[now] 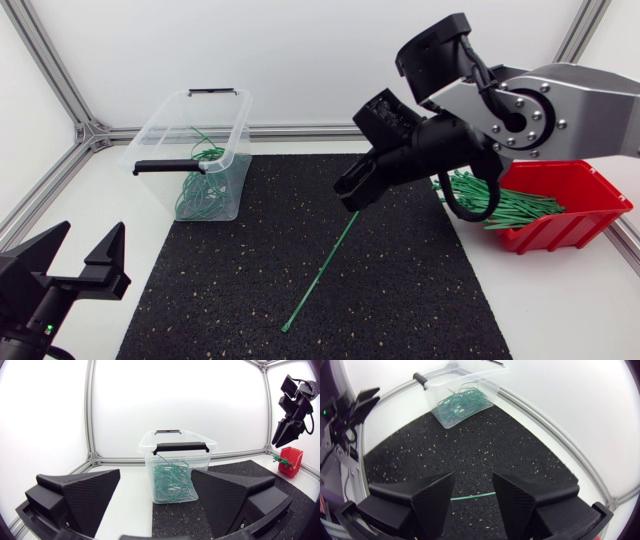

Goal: Take a green cable tie from the red box, thread the tail through the head to close it, then place it in the transparent bin on the left.

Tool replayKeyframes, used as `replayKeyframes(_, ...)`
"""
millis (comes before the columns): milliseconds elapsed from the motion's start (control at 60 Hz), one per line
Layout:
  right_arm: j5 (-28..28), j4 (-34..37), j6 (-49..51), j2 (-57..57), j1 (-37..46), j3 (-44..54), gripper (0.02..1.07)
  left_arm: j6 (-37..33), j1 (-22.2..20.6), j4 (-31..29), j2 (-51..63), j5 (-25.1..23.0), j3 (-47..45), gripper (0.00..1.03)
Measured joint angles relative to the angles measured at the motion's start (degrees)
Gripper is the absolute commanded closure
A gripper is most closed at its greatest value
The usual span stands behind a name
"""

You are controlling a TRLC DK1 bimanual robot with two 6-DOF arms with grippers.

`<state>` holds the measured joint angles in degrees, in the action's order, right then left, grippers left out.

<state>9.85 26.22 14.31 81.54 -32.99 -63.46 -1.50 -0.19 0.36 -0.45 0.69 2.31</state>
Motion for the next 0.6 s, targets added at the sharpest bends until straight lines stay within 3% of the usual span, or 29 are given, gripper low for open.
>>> replayKeyframes(100, -2.6, 2.8, 6.8, 0.7, -2.4, -0.9, 0.18, 0.0, 0.0, 0.0, 0.0, 0.0, 0.0, 0.04)
replayKeyframes(600, -2.7, 17.6, 29.6, 10.7, -12.3, -6.0, 0.13, 0.0, 0.0, 0.0, 0.0, 0.0, 0.0, 0.04)
